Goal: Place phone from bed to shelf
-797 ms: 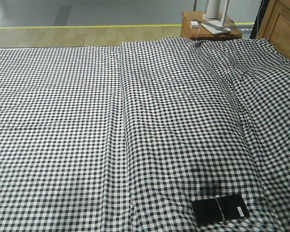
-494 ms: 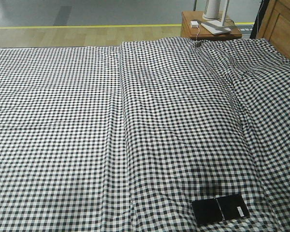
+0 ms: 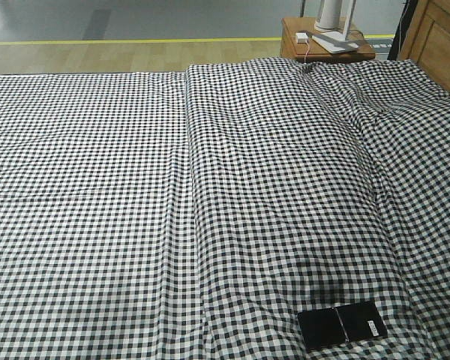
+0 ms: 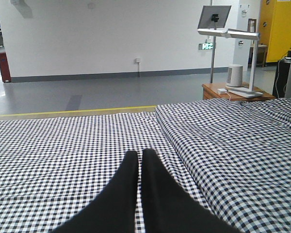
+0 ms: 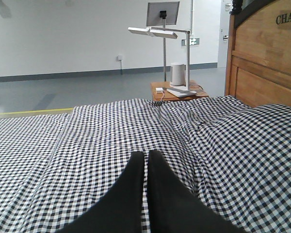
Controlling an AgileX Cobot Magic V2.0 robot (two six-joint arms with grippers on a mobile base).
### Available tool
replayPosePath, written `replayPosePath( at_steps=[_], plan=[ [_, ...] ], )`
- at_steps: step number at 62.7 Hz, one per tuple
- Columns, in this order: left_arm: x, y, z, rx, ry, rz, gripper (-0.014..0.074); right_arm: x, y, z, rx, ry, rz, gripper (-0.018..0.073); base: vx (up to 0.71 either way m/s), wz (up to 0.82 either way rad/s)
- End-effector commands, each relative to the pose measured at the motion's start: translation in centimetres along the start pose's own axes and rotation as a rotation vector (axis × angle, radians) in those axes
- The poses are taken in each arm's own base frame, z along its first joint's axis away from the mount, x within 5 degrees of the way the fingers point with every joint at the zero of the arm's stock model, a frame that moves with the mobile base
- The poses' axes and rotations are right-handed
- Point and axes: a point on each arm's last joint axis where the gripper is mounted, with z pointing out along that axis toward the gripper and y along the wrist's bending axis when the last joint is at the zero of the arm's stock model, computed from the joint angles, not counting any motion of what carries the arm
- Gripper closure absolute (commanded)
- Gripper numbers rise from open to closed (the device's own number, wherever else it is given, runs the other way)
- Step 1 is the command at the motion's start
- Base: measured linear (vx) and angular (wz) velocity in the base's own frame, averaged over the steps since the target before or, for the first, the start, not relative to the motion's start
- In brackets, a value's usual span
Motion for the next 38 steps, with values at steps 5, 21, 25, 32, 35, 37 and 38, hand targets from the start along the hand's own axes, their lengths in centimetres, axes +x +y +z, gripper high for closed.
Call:
replayPosePath(
  at_steps=[5,21,25,32,35,37,38],
  plan=[
    [-1.5,0.1,-0.2,-0.005,-0.105,-0.019,0.0595,-0.5,0.0,-0.1,0.0,-0.082,-0.019,0.0565,0.0,0.0],
    [-1.5,0.1,-0.2,-0.005,-0.105,-0.019,0.0595,-0.6,0.0,-0.1,-0.001,-0.091,-0.019,0.0565,0.0,0.0],
    [-1.5,0.1,-0.2,-0.005,-0.105,-0.019,0.0595,-0.6,0.0,-0.1,-0.001,-0.091,-0.019,0.0565,0.0,0.0],
    [-1.5,0.1,-0.2,-0.005,-0.105,-0.019,0.0595,-1.1,0.1,-0.2,-0.006,-0.148,-0.019,0.0565,0.0,0.0],
    [-1.5,0.1,-0.2,-0.005,-0.105,-0.019,0.0595,-1.7,0.1,-0.3,-0.012,-0.201,-0.019,0.0565,0.0,0.0],
    [-1.5,0.1,-0.2,-0.005,-0.105,-0.019,0.0595,-2.1,0.2,-0.3,-0.016,-0.246,-0.02,0.0565,0.0,0.0],
    [-1.5,0.1,-0.2,-0.005,-0.105,-0.019,0.0595,-2.2,0.2,-0.4,-0.018,-0.265,-0.02,0.0565,0.0,0.0]
  ],
)
